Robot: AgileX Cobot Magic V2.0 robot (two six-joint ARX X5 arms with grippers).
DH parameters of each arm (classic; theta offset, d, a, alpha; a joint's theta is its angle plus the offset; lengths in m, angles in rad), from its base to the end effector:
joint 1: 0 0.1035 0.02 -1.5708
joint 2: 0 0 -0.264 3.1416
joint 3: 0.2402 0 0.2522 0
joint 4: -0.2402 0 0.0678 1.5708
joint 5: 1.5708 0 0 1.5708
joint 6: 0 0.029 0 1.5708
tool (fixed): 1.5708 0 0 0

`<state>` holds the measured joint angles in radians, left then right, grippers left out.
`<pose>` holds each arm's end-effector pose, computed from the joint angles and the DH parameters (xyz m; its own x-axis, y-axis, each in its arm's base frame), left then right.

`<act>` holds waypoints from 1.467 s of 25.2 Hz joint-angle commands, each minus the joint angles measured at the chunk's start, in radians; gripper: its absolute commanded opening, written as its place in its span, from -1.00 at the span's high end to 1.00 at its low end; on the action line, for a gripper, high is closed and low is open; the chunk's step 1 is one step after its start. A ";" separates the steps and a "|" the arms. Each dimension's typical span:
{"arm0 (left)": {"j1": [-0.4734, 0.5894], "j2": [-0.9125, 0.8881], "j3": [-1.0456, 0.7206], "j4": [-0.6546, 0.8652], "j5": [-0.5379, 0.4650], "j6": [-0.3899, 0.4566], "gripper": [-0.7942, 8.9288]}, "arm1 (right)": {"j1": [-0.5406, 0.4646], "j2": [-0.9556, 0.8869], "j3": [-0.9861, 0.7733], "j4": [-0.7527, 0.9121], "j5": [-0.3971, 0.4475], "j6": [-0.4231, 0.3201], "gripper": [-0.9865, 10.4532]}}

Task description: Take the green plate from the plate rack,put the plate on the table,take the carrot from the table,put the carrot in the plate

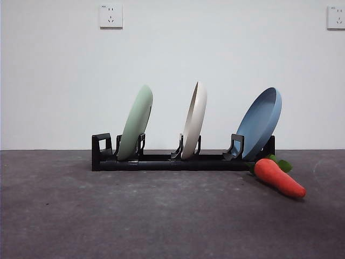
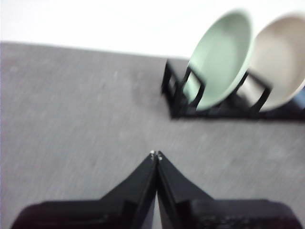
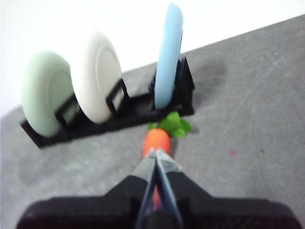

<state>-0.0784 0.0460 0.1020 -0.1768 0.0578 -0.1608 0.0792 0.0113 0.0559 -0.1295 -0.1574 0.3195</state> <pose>0.0931 -0.0090 0.1776 0.9835 -0.1352 -0.1203 0.1144 0.9795 -0.1658 0.0935 0.0120 0.1692 0.9686 0.2341 -0.0837 -0.1955 0.9251 0.3256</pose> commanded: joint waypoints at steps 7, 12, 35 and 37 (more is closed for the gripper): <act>0.002 0.079 0.238 -0.137 0.099 -0.047 0.85 | 0.001 0.122 0.227 -0.133 -0.060 0.033 0.85; 0.002 0.190 0.385 -0.256 0.198 -0.037 0.85 | 0.002 0.256 0.411 -0.298 -0.159 -0.074 0.85; 0.002 0.449 0.711 -0.643 0.493 0.101 -0.33 | 0.002 0.719 0.929 -0.987 -0.312 -0.413 -0.10; 0.002 0.449 0.711 -0.636 0.495 0.100 -0.42 | 0.002 0.719 0.929 -0.987 -0.313 -0.406 -0.32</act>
<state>-0.0784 0.4957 0.8101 -0.8219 0.5522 -0.0532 0.0792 0.7307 0.9829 -1.1183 -0.4690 -0.0925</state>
